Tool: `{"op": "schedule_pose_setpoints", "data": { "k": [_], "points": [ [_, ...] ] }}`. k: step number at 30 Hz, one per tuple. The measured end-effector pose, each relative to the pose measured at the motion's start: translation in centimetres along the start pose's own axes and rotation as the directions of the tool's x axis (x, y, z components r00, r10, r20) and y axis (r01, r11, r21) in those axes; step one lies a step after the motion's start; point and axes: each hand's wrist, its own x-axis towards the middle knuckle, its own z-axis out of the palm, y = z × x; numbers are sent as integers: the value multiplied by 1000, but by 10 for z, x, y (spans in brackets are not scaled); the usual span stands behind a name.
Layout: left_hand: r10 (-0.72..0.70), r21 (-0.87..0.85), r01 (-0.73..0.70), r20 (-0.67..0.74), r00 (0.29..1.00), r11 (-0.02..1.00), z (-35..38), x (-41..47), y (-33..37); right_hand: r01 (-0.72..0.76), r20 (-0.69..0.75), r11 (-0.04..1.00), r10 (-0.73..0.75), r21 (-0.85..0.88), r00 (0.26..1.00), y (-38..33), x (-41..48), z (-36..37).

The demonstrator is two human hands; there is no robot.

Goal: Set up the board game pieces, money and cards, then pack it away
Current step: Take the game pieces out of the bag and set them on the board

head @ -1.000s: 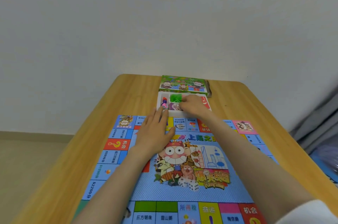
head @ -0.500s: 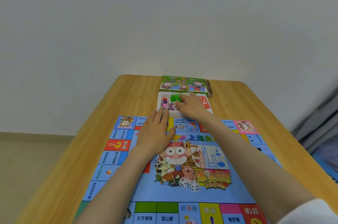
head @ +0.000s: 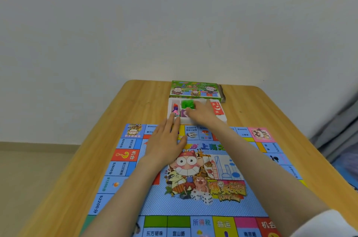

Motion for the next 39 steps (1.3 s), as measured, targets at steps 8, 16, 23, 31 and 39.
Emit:
{"op": "schedule_pose_setpoints", "data": {
  "k": [8,16,23,31,39],
  "points": [
    [7,3,-7,-8,1000,1000,1,1,0,64,-71,998,-62,26,996,-8,-1,-4],
    [5,7,-5,3,1000,1000,1,0,0,82,-106,909,-42,409,994,-12,-20,-17],
    [14,12,-14,3,1000,1000,0,0,-2,36,-110,803,38,595,993,-15,-26,-29],
    [55,39,-56,35,998,998,-2,-2,-5,151,-218,329,175,932,960,-1,-61,-65],
    [54,-61,-53,12,998,997,-3,-9,-6,-84,61,248,97,965,993,32,-112,-43]
  ]
}}
